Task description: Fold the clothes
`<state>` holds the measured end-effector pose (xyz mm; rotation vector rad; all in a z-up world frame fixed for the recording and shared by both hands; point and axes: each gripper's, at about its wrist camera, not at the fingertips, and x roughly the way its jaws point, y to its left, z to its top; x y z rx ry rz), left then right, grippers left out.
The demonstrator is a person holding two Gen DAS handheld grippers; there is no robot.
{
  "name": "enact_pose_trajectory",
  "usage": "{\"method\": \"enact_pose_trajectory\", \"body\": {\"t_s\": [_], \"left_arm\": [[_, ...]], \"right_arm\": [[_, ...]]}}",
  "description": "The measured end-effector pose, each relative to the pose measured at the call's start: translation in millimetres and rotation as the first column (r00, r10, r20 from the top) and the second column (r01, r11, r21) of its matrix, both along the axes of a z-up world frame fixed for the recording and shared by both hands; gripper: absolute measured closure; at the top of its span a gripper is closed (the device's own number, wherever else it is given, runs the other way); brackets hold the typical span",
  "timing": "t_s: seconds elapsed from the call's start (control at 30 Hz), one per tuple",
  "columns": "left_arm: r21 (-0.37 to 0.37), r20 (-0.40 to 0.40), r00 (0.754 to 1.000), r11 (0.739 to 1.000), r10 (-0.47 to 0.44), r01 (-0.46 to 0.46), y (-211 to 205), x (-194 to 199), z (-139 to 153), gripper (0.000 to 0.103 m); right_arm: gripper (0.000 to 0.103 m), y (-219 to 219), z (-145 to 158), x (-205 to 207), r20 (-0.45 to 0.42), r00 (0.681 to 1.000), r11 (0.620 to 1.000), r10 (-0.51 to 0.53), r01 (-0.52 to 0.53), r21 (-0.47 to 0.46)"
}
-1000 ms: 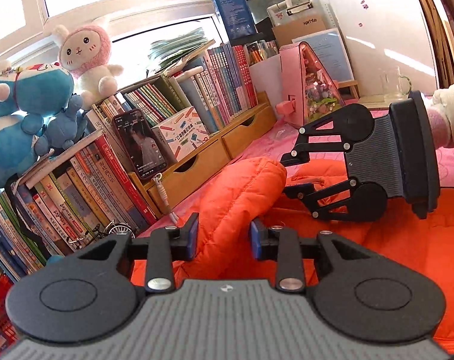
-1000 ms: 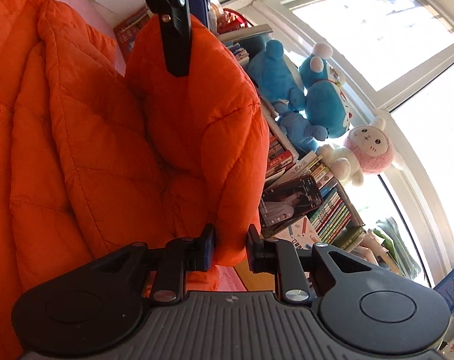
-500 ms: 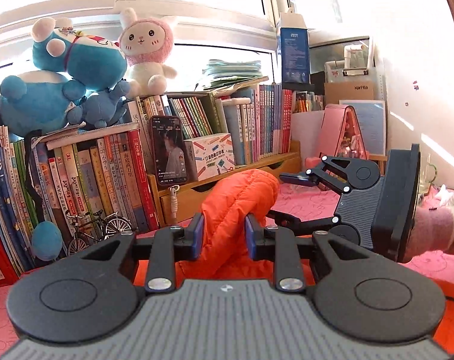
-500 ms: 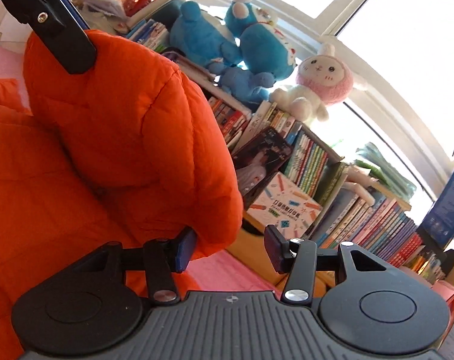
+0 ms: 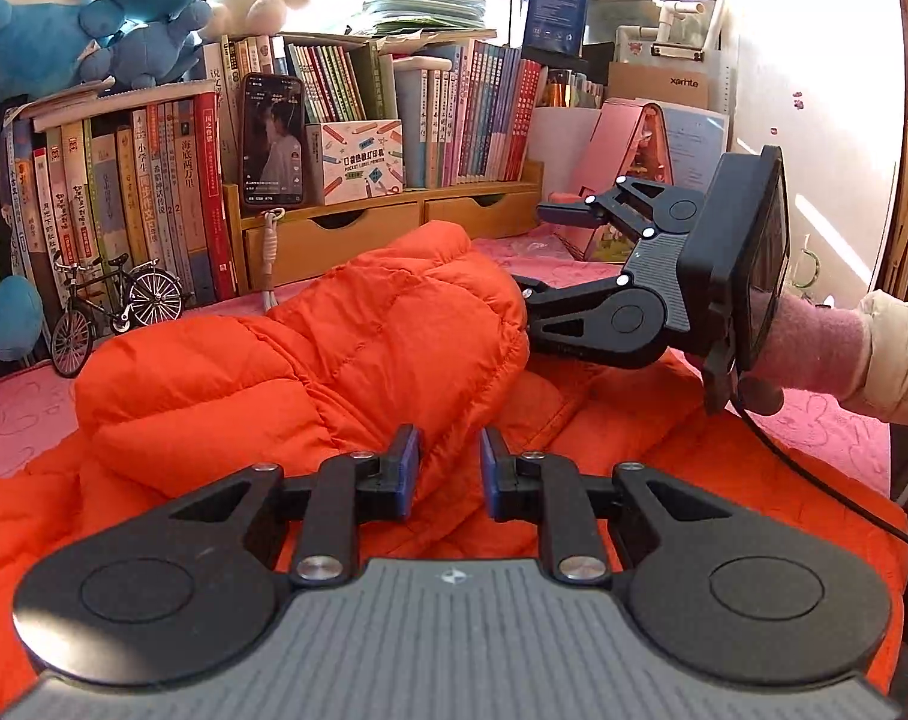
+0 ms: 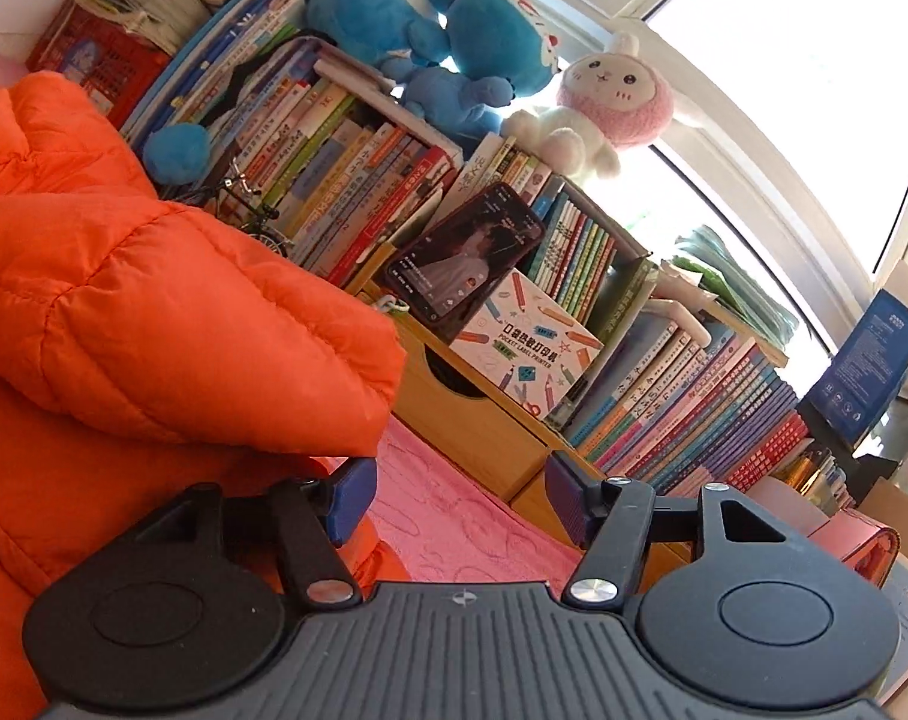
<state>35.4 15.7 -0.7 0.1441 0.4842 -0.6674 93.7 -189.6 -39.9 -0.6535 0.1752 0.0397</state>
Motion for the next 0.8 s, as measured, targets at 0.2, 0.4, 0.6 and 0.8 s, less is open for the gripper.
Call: {"method": "enact_pose_trajectory", "body": {"t_s": [0.2, 0.4, 0.6, 0.8], "left_arm": [[0.009, -0.007, 1.000, 1.000, 0.018, -0.018, 2, 2, -9, 0.082], [0.021, 0.021, 0.999, 0.999, 0.025, -0.025, 1, -3, -9, 0.080], [0.053, 0.057, 0.998, 0.998, 0.037, -0.040, -7, -9, -12, 0.079], [-0.045, 0.069, 0.995, 0.997, 0.071, -0.068, 13, -23, 8, 0.079]], "right_arm": [[0.027, -36, 37, -22, -0.133, 0.987, 0.932, 0.086, -0.033, 0.361], [0.014, -45, 48, -23, -0.366, 0.839, 0.597, 0.402, 0.063, 0.800], [0.046, -20, 30, 14, -0.452, 0.774, 0.403, 0.442, 0.279, 0.872], [0.087, -24, 26, 22, -0.432, 0.715, 0.194, 0.549, 0.394, 0.898]]}}
